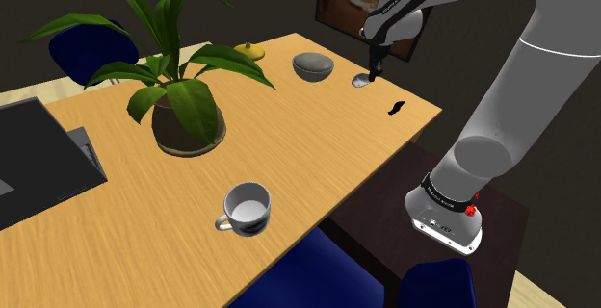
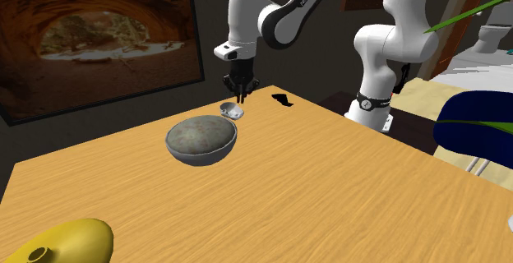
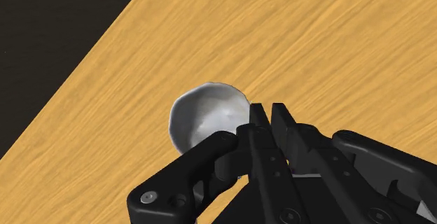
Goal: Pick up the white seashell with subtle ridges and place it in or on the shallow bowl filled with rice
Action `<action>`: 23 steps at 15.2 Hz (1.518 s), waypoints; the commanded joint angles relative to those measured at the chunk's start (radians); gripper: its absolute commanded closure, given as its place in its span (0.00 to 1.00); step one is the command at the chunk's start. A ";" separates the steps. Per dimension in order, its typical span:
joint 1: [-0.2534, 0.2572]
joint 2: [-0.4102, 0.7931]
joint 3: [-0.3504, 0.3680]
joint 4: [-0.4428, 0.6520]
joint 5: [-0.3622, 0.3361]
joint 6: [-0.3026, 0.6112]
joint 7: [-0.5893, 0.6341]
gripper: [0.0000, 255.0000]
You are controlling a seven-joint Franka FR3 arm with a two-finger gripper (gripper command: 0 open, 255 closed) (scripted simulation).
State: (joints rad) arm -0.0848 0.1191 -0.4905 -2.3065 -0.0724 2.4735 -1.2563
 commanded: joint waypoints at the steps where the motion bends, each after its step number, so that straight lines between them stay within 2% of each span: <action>1: 0.000 0.000 0.000 0.000 0.000 0.000 0.000 1.00; 6: 0.000 0.000 0.000 0.000 0.000 0.000 0.000 1.00; 7: 0.000 0.000 0.000 0.000 0.000 0.000 0.000 0.00; 10: -0.035 0.131 0.038 0.220 0.075 -0.174 -0.234 0.00; 13: -0.075 0.274 0.084 0.459 0.106 -0.350 -0.422 0.00; 14: -0.082 0.296 0.094 0.496 0.107 -0.377 -0.447 0.00; 23: -0.095 0.341 0.103 0.452 0.124 -0.289 -0.458 0.00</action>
State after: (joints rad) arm -0.1782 0.4549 -0.3883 -1.8560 0.0496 2.1808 -1.7122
